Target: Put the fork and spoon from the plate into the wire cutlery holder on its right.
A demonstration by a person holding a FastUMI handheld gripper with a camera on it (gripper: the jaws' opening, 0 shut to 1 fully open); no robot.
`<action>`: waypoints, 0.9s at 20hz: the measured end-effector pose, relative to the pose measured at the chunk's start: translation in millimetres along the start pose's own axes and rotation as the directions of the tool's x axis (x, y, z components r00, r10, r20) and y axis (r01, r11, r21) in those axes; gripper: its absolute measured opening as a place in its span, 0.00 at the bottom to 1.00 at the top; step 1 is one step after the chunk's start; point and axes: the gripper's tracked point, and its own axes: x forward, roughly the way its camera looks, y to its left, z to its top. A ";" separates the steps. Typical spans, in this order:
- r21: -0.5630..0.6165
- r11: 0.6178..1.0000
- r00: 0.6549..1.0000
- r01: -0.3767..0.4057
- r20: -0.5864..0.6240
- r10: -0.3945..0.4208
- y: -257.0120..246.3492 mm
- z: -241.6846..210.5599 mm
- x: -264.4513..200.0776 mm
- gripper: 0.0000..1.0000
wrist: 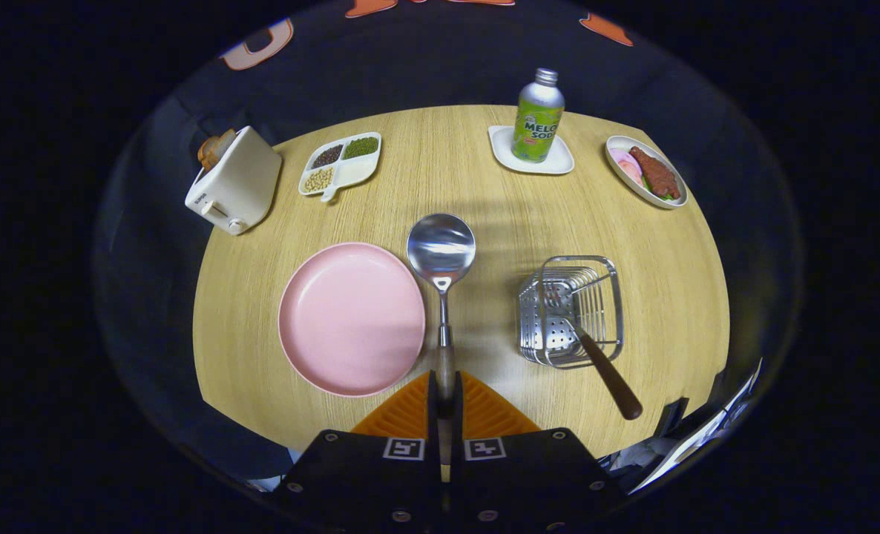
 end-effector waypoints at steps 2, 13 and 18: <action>0.005 1.000 1.000 0.014 0.006 -0.014 -16.7 0.3 -10.3 0.05; 0.001 1.000 0.992 -0.001 -0.129 0.001 -64.8 -17.6 -27.2 0.05; -0.033 0.999 0.980 -0.004 -0.201 -0.002 -77.8 -20.7 -28.3 0.05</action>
